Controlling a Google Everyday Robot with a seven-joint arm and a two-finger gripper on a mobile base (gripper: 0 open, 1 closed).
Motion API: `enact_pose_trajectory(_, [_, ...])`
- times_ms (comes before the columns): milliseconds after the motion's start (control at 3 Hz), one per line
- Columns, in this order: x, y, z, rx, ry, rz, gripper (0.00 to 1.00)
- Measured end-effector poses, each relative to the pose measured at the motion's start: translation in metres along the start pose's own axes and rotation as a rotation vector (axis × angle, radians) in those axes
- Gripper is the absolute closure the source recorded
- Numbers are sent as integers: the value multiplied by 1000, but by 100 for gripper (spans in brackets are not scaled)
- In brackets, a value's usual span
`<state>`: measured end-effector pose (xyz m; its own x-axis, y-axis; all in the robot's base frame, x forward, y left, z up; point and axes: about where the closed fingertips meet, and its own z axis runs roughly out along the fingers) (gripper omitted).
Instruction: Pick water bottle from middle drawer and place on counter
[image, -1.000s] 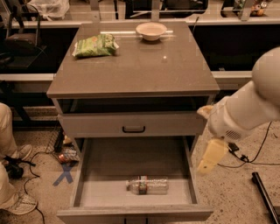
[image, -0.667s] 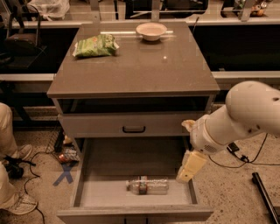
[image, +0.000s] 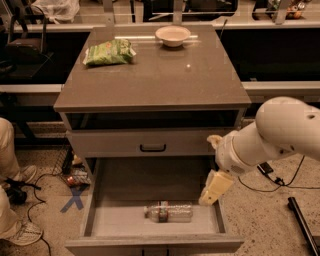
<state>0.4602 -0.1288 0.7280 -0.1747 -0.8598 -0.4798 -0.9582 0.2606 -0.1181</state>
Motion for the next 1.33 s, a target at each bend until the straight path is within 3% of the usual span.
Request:
enact_pose_trajectory(333, [8,3,20,-19,-2,6,0])
enact_pose_trajectory(667, [34,8,93,-32,67,30,0])
enact_pose_trajectory(1333, [65,9,200,-32,97,76,0])
